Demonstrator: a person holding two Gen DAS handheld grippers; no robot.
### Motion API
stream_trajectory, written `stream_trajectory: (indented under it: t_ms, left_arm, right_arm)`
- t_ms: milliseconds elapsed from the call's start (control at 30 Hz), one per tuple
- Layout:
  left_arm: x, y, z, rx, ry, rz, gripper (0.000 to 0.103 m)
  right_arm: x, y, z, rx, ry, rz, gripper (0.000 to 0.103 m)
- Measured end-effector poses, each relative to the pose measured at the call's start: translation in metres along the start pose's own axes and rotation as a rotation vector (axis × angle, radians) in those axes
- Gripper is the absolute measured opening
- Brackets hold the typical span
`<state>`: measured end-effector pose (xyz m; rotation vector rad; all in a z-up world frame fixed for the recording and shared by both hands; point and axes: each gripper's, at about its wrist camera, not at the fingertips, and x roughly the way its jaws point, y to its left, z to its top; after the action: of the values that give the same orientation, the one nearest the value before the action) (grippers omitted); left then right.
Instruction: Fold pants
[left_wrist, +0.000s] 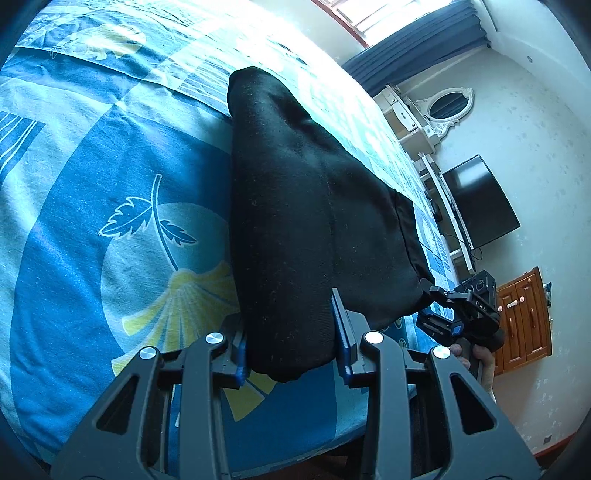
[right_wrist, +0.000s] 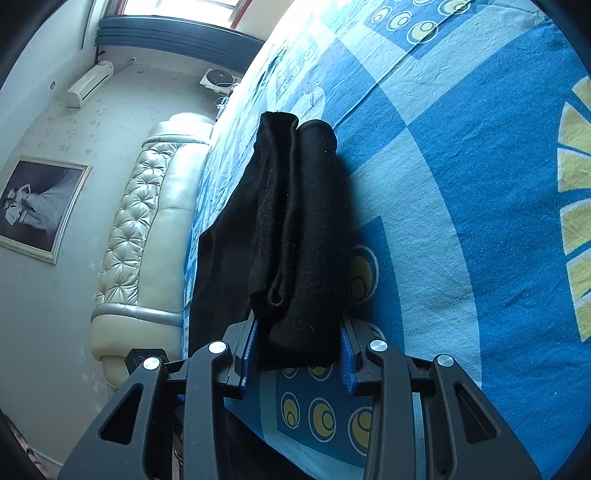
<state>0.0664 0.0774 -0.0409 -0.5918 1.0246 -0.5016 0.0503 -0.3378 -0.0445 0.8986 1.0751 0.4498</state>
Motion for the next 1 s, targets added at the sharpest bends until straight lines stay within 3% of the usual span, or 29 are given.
stream_trajectory:
  t_ms: [1000]
  left_arm:
    - [0.0012, 0.0037, 0.001, -0.01, 0.0, -0.017, 0.034]
  right_arm:
    - [0.0007, -0.0063, -0.0017, 0.006, 0.0, 0.002, 0.036]
